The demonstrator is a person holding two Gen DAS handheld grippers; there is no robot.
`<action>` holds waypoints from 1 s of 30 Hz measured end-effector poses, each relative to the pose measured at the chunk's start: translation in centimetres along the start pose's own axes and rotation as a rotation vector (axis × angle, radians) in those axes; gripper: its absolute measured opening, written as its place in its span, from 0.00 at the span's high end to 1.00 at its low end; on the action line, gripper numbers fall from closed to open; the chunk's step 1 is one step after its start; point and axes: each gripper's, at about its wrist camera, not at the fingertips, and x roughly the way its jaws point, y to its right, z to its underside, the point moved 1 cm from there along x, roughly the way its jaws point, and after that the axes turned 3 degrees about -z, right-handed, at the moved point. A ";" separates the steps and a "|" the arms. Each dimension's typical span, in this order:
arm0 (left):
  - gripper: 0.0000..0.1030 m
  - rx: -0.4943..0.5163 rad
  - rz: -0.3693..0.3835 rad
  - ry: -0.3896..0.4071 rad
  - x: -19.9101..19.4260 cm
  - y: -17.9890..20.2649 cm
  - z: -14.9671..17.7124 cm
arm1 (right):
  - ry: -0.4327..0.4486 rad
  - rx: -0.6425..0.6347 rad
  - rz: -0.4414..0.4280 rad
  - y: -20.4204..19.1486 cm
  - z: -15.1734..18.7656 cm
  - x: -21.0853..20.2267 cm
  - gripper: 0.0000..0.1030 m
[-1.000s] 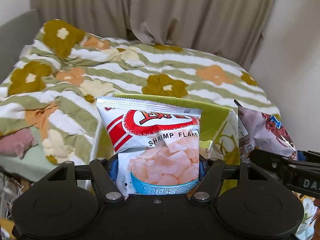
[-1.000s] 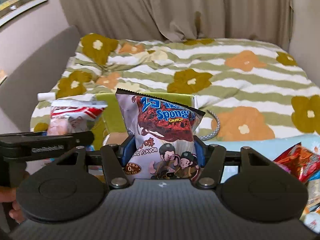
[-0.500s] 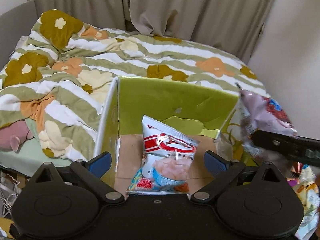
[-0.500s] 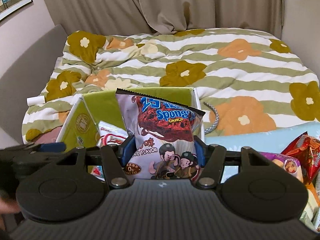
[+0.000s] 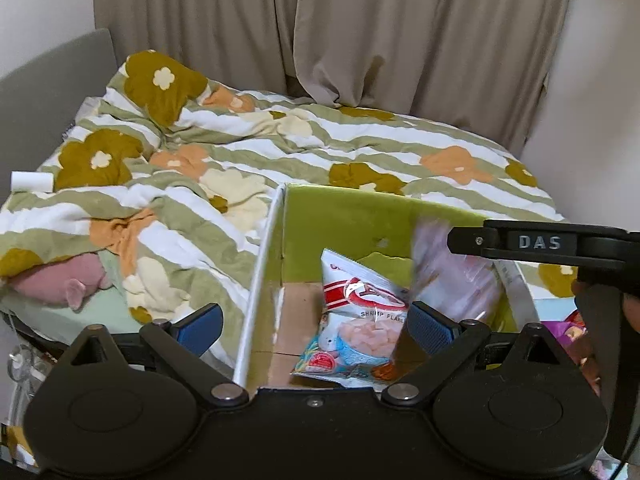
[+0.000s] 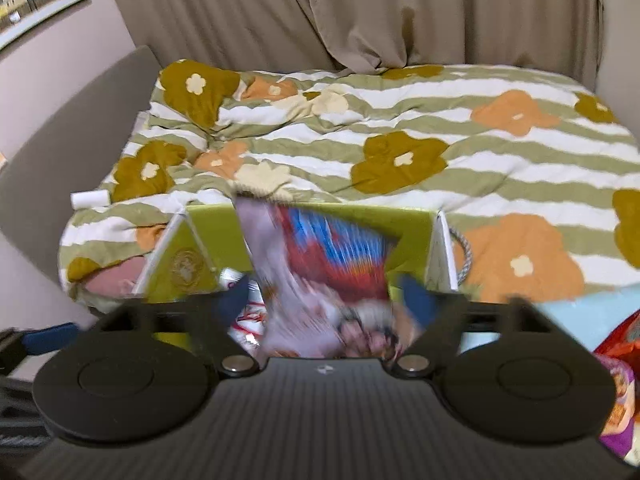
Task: Organize snacks
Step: 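Carry both bags to the cardboard box and open both tools to drop them, then return both tools to the pile and grasp the Pillows bag with left tool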
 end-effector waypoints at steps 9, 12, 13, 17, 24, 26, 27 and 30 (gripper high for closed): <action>0.03 -0.016 -0.014 0.012 -1.1 0.0 1.2 | 0.040 0.006 0.018 0.6 2.1 -1.1 0.00; 0.03 -0.014 -0.009 0.030 -1.8 0.1 1.1 | 0.050 0.024 0.011 0.8 2.3 -2.3 0.00; 0.03 -0.011 -0.011 0.039 -2.1 0.1 1.1 | 0.054 0.030 0.009 0.7 2.3 -2.7 0.00; 0.03 0.002 -0.014 0.068 -3.4 0.3 0.7 | 0.071 0.033 0.007 0.5 2.2 -4.7 0.00; 0.03 0.039 -0.024 0.149 -6.2 1.1 0.1 | 0.104 0.057 0.023 0.0 2.3 -9.2 0.00; 0.03 0.047 -0.007 0.160 -6.9 1.4 0.0 | 0.115 0.065 0.041 0.1 2.6 -10.6 0.00; 0.03 0.049 0.003 0.165 -7.2 1.6 0.1 | 0.117 0.068 0.051 0.2 2.7 -11.2 0.00; 0.03 0.064 0.032 0.169 -7.8 2.4 0.4 | 0.123 0.068 0.093 0.6 3.3 -13.1 0.00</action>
